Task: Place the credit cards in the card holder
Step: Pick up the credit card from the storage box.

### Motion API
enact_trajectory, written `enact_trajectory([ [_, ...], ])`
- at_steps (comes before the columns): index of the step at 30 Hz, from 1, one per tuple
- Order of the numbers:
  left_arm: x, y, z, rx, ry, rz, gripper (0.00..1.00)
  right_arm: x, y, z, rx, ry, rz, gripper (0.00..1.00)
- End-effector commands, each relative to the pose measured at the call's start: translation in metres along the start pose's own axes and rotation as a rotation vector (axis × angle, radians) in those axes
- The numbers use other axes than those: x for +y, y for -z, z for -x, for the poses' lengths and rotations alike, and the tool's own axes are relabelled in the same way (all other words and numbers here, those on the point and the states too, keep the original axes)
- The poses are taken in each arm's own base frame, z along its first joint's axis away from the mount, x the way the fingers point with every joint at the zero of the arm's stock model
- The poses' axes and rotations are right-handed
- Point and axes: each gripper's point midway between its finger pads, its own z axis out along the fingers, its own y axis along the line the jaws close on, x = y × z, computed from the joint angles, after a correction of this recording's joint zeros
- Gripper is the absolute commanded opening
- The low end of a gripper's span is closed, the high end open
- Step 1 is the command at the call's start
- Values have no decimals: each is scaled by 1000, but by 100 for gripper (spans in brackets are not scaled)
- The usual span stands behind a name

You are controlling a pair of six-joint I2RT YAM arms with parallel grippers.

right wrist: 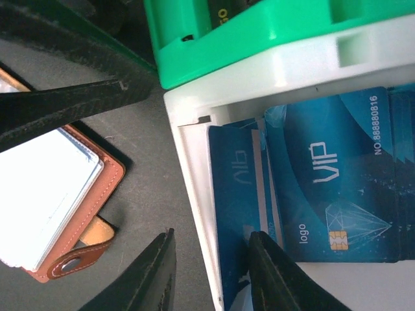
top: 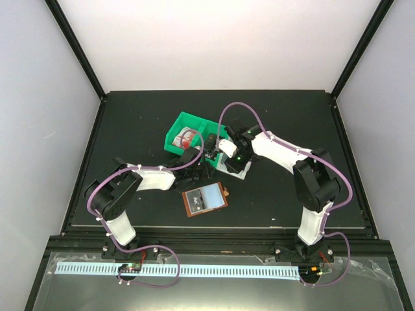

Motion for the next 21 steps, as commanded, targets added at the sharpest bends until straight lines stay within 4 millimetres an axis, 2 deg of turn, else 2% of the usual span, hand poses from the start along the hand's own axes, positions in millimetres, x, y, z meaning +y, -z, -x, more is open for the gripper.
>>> enact_trajectory([
  [1, 1, -5, 3, 0, 8, 6, 51, 2, 7, 1, -6, -8, -6, 30],
  [15, 1, -4, 4, -1, 6, 5, 51, -9, 13, 7, -28, -32, -71, 12],
  [21, -2, -1, 6, -9, -1, -4, 52, -26, 22, 11, -54, -80, -141, 6],
])
